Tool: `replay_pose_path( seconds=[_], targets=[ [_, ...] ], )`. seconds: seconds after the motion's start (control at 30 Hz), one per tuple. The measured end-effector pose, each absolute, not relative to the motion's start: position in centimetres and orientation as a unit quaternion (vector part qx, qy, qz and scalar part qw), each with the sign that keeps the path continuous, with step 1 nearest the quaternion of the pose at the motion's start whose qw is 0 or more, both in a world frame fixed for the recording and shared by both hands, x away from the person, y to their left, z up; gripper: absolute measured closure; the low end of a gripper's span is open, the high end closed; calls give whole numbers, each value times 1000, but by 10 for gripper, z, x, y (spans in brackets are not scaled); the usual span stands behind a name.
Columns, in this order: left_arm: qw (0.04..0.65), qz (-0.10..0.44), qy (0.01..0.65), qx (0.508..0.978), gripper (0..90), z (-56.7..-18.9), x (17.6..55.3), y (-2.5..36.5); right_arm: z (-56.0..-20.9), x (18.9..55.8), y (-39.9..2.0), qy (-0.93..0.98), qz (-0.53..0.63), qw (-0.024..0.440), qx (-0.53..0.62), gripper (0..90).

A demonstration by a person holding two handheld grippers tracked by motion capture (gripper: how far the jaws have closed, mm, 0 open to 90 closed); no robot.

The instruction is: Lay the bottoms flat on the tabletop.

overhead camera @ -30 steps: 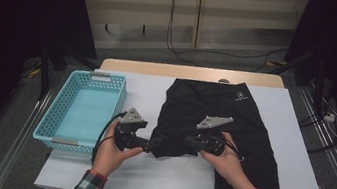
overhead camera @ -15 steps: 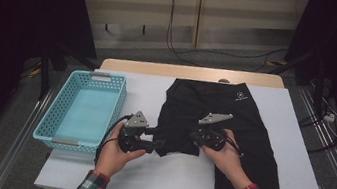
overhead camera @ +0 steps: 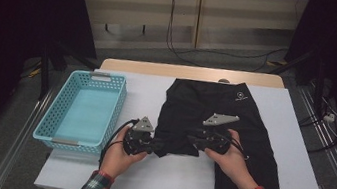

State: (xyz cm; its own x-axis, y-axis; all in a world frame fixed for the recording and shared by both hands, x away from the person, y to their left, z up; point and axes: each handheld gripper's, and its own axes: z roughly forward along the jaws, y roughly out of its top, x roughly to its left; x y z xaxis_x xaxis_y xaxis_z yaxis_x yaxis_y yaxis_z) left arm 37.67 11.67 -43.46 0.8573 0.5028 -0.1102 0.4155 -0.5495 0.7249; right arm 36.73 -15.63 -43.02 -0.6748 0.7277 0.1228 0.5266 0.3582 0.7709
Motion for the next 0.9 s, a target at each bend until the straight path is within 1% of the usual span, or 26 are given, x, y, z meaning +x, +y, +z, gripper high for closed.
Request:
replay_pose_path(
  seconds=[0.1, 0.17, 0.23, 0.27, 0.4, 0.6, 0.73, 0.77, 0.8, 0.83, 0.87, 0.9],
  targets=[
    [405, 59, 264, 873, 876, -430, 377, 118, -426, 356, -158, 817, 424, 122, 372, 571],
    [411, 60, 266, 870, 877, -426, 378, 118, -424, 349, -159, 819, 431, 120, 360, 609],
    [420, 58, 274, 863, 877, -422, 379, 120, -423, 342, -156, 824, 436, 114, 344, 620],
    [425, 57, 276, 860, 877, -420, 379, 121, -423, 340, -154, 827, 437, 114, 335, 654],
    [435, 55, 281, 854, 877, -415, 381, 122, -431, 339, -143, 843, 419, 110, 317, 700],
    [440, 55, 285, 850, 876, -413, 384, 123, -444, 346, -128, 861, 395, 96, 306, 679],
    [437, 56, 288, 851, 875, -415, 385, 124, -453, 348, -126, 873, 372, 97, 300, 673],
    [437, 58, 289, 850, 874, -415, 385, 125, -452, 349, -126, 875, 371, 95, 297, 697],
    [439, 58, 290, 848, 873, -414, 385, 125, -451, 349, -127, 876, 367, 101, 296, 766],
    [439, 61, 290, 848, 873, -414, 385, 126, -451, 348, -127, 877, 363, 108, 294, 857],
    [439, 63, 290, 848, 871, -413, 386, 127, -450, 349, -129, 881, 359, 106, 288, 900],
    [439, 64, 292, 847, 871, -412, 386, 128, -448, 349, -131, 876, 368, 97, 295, 900]
  ],
)
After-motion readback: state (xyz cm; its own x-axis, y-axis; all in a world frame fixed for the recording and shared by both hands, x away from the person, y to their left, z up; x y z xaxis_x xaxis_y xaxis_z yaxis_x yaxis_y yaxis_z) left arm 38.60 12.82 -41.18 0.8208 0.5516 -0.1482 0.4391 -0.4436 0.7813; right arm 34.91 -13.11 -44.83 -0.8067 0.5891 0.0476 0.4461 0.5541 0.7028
